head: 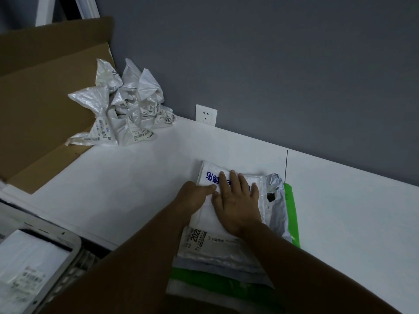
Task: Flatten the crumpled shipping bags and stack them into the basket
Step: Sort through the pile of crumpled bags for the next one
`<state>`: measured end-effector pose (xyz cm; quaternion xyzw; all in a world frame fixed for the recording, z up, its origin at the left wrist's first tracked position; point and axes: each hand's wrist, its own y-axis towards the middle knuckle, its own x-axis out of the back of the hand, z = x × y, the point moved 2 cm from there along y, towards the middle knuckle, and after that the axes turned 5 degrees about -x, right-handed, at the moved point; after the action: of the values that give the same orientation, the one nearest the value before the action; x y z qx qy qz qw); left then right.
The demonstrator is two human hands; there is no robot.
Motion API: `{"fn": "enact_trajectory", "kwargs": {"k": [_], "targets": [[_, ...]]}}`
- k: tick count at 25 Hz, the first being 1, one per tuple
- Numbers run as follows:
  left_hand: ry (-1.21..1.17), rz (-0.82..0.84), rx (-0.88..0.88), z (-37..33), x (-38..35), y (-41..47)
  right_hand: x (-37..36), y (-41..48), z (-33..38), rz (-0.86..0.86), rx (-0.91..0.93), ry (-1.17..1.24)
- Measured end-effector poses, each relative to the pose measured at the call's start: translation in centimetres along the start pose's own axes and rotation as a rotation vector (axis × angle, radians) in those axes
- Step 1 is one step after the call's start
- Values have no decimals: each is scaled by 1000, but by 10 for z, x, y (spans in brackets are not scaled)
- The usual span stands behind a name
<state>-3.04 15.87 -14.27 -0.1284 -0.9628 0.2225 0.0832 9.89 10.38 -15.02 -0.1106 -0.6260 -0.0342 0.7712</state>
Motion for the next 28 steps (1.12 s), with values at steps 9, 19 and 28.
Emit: {"fn": "enact_trajectory", "kwargs": {"k": [9, 19, 28], "targets": [[-35, 67, -246, -14, 14, -32, 84, 41, -1, -12, -20, -25], [-103, 66, -260, -23, 19, -43, 102, 42, 8, 130, -4, -29], [-127, 53, -279, -37, 71, -85, 131, 7, 63, -105, 116, -119]]}}
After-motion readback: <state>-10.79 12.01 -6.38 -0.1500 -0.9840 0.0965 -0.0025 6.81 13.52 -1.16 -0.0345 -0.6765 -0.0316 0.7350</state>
